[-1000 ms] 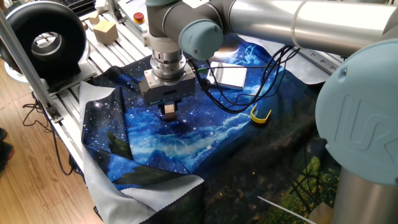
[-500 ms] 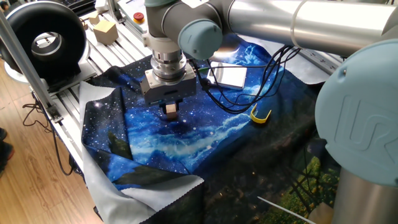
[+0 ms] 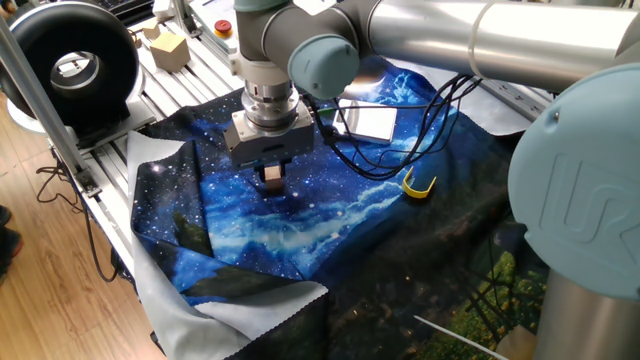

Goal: Place the block on the scale

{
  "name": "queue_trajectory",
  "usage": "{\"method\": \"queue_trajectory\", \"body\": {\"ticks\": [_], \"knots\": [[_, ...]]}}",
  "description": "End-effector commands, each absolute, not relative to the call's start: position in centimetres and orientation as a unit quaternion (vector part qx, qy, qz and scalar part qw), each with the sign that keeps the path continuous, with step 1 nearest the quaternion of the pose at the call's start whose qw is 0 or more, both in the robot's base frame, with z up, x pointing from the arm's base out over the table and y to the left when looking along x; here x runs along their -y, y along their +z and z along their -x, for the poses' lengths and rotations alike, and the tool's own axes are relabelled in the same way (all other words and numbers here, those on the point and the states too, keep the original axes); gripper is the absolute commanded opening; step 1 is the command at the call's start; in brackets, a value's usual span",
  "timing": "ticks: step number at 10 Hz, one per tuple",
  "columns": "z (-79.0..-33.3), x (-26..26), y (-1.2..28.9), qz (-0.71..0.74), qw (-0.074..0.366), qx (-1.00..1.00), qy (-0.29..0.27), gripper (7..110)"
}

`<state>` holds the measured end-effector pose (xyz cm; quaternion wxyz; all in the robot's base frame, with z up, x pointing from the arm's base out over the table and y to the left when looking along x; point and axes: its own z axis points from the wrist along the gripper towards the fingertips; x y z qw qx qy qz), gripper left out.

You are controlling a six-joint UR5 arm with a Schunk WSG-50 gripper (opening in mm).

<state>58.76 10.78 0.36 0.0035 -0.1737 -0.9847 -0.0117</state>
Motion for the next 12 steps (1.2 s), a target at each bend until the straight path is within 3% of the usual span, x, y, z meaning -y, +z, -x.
{"method": "queue_trajectory", "body": {"ticks": [1, 5, 12], "knots": [[-59.1, -10.2, 0.5, 0.171, -0.003, 0.985, -0.004, 7], [-59.1, -10.9, 1.4, 0.175, 0.0, 0.985, -0.006, 7], [-59.5, -11.9, 7.2, 0.143, -0.012, 0.99, 0.005, 7]]}}
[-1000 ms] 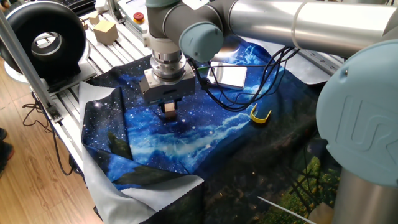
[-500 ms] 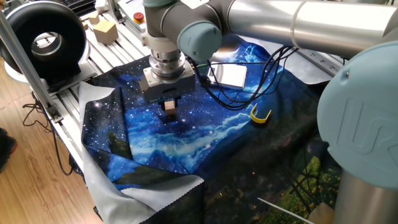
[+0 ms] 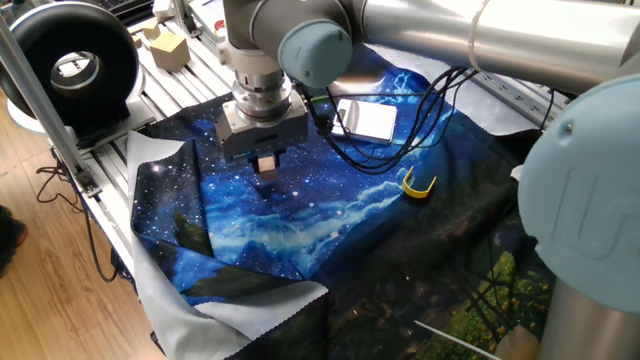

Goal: Place the block on the scale

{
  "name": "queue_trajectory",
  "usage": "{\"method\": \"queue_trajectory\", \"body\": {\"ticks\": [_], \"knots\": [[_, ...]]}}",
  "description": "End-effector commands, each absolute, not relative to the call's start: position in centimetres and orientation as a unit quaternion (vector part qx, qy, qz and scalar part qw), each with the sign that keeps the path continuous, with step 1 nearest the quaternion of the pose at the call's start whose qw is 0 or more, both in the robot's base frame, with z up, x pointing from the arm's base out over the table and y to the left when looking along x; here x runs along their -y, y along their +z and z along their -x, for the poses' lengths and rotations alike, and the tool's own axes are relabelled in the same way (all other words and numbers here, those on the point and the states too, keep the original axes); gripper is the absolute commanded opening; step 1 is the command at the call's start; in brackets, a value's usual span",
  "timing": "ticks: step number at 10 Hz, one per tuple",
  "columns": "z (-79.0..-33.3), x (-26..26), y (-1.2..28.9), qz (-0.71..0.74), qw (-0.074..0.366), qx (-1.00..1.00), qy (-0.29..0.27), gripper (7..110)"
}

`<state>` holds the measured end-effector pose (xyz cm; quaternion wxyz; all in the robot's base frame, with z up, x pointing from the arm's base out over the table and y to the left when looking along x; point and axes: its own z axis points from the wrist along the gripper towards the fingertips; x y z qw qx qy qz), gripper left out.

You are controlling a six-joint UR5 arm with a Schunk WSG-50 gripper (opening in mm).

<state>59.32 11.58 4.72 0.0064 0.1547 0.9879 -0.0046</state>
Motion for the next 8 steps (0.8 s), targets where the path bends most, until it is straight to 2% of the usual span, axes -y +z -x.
{"method": "queue_trajectory", "body": {"ticks": [1, 4, 8], "knots": [[-59.6, -12.3, 8.6, -0.142, 0.011, -0.99, -0.002, 7], [-60.4, -12.6, 12.0, -0.133, 0.012, -0.991, 0.002, 7], [-61.5, -6.7, 13.3, -0.081, 0.015, -0.997, 0.009, 7]]}}
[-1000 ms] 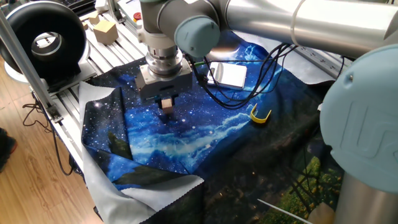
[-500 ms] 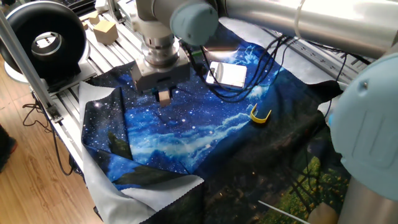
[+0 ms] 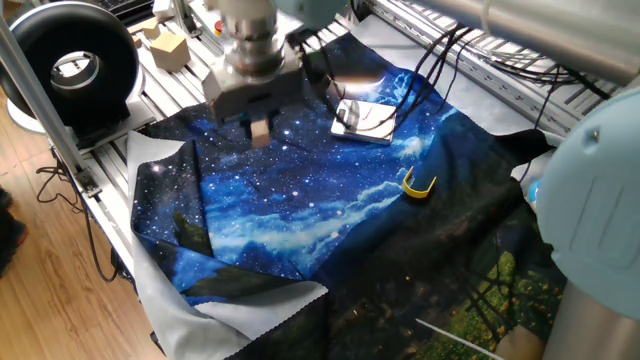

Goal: Place the block on the scale

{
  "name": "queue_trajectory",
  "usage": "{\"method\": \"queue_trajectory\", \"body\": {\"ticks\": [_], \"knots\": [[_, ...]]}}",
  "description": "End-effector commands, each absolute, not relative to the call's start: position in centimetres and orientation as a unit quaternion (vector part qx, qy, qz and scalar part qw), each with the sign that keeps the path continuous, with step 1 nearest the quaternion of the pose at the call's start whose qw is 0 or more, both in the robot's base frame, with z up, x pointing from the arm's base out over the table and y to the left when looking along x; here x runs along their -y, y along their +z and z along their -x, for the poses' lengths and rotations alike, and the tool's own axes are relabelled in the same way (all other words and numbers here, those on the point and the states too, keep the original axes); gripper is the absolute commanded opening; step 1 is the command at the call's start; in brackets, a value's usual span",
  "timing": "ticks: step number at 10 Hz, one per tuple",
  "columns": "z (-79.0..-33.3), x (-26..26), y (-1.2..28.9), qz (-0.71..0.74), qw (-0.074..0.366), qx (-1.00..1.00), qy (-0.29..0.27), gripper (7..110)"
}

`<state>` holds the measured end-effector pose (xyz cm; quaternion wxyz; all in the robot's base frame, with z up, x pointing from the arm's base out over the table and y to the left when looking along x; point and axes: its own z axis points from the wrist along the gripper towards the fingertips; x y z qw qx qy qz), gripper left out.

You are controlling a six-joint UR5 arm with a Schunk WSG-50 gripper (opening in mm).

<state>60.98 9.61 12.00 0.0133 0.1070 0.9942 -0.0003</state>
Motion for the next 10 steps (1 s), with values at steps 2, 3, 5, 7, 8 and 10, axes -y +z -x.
{"method": "queue_trajectory", "body": {"ticks": [2, 3, 5, 7, 8, 10], "knots": [[-61.3, -3.5, 13.4, -0.06, 0.013, -0.998, 0.014, 7], [-61.1, -2.2, 12.8, -0.053, 0.017, -0.998, 0.012, 7], [-60.6, 0.0, 11.1, -0.039, 0.027, -0.999, 0.011, 7], [-60.1, 1.2, 10.8, -0.023, 0.024, -0.999, -0.005, 7], [-59.8, 0.9, 10.8, -0.02, 0.019, -1.0, 0.001, 7], [-59.8, 0.6, 10.8, -0.056, 0.019, -0.998, 0.008, 7]]}}
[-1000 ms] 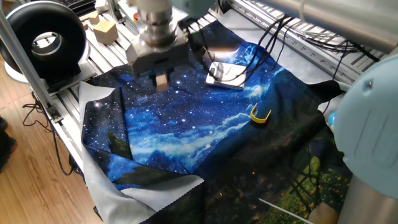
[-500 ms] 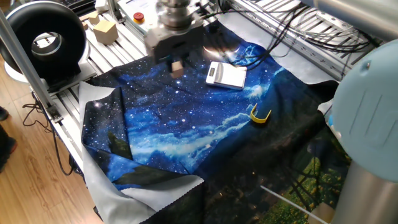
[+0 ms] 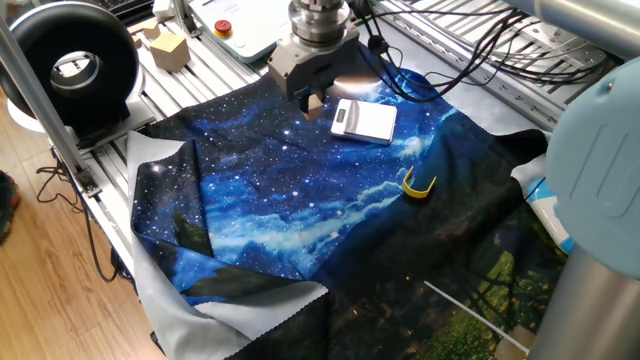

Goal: Place the block on the scale

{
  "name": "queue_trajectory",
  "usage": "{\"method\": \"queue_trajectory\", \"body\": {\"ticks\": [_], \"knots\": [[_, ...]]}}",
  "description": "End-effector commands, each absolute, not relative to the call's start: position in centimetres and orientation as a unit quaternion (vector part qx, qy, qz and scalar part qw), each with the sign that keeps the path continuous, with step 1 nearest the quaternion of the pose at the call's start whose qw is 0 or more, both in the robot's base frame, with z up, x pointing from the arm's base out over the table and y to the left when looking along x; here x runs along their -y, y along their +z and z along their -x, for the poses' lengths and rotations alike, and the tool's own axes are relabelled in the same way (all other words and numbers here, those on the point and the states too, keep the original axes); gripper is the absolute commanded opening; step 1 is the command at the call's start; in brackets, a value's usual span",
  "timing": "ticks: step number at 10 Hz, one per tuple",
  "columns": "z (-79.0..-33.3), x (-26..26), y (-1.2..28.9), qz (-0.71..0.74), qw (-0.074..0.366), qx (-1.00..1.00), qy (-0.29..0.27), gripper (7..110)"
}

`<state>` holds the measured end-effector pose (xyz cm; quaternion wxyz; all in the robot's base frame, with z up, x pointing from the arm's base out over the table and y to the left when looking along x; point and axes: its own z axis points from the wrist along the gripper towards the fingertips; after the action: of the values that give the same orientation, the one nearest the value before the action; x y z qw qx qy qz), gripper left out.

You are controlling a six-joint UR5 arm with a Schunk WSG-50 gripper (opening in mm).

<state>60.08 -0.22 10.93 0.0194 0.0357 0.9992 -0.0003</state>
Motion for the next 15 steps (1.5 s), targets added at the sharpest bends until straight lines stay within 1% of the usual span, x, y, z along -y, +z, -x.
{"method": "queue_trajectory", "body": {"ticks": [1, 2, 3, 4, 5, 6, 8, 9, 11, 13, 14, 15], "knots": [[-59.6, 1.2, 10.8, -0.061, 0.015, -0.998, -0.005, 7], [-59.8, 0.9, 10.8, -0.058, 0.018, -0.998, 0.0, 7], [-60.4, -1.2, 10.9, -0.024, 0.03, -0.998, 0.043, 7], [-60.1, -3.0, 11.1, 0.025, 0.027, -0.996, 0.077, 7], [-59.5, -2.7, 11.1, 0.032, 0.014, -0.997, 0.071, 7], [-59.0, -1.3, 10.9, 0.013, 0.003, -0.999, 0.044, 7], [-58.7, -0.4, 10.8, 0.002, -0.004, -1.0, 0.026, 7], [-58.9, -0.4, 10.8, 0.006, -0.005, -0.999, 0.032, 7], [-61.2, 5.1, 12.0, 0.046, -0.014, -0.999, 0.024, 7], [-61.7, 9.4, 12.9, 0.064, -0.026, -0.997, 0.018, 7], [-61.9, 11.6, 12.4, 0.076, -0.025, -0.997, 0.02, 7], [-61.7, 13.7, 11.3, 0.086, -0.025, -0.996, 0.007, 7]]}}
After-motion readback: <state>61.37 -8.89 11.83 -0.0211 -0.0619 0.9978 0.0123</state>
